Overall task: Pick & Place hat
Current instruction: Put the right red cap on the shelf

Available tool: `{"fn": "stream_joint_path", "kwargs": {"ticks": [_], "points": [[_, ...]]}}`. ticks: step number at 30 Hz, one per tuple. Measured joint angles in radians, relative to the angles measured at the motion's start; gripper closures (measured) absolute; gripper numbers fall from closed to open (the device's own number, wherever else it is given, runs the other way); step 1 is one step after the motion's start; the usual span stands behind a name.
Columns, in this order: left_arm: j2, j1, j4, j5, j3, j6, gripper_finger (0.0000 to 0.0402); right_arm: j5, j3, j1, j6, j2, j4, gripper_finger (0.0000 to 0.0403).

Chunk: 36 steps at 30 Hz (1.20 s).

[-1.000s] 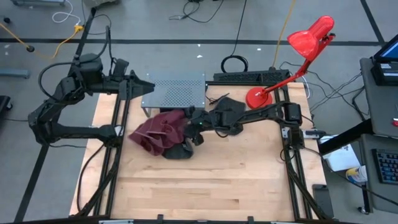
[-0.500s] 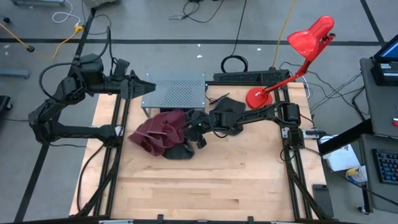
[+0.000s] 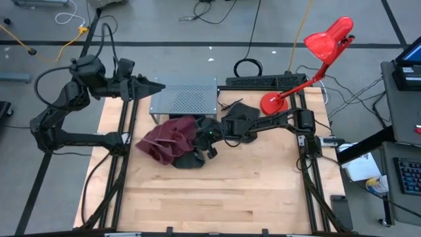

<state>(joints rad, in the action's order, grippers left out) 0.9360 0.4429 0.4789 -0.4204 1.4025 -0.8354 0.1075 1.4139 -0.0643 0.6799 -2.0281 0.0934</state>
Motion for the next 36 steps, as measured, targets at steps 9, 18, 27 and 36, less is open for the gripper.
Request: {"fn": "stream_joint_path", "kwargs": {"ticks": [9,18,27,36], "points": [[0.0,0.001,-0.024,0.001,0.0,-0.015,0.0007,0.016,0.001,0.013,0.036,-0.031,-0.006,0.0371],[0.0,0.007,-0.03,0.003,0.0,0.011,0.0007,-0.134,0.002,0.047,0.044,0.042,-0.083,0.0402],[0.0,0.028,-0.032,0.002,0.0,0.022,0.0007,-0.132,0.002,0.063,-0.039,0.194,-0.199,0.0402],[0.0,0.03,-0.07,0.003,0.0,0.036,0.0007,-0.106,0.037,0.066,-0.279,0.325,-0.307,0.0403]]}}
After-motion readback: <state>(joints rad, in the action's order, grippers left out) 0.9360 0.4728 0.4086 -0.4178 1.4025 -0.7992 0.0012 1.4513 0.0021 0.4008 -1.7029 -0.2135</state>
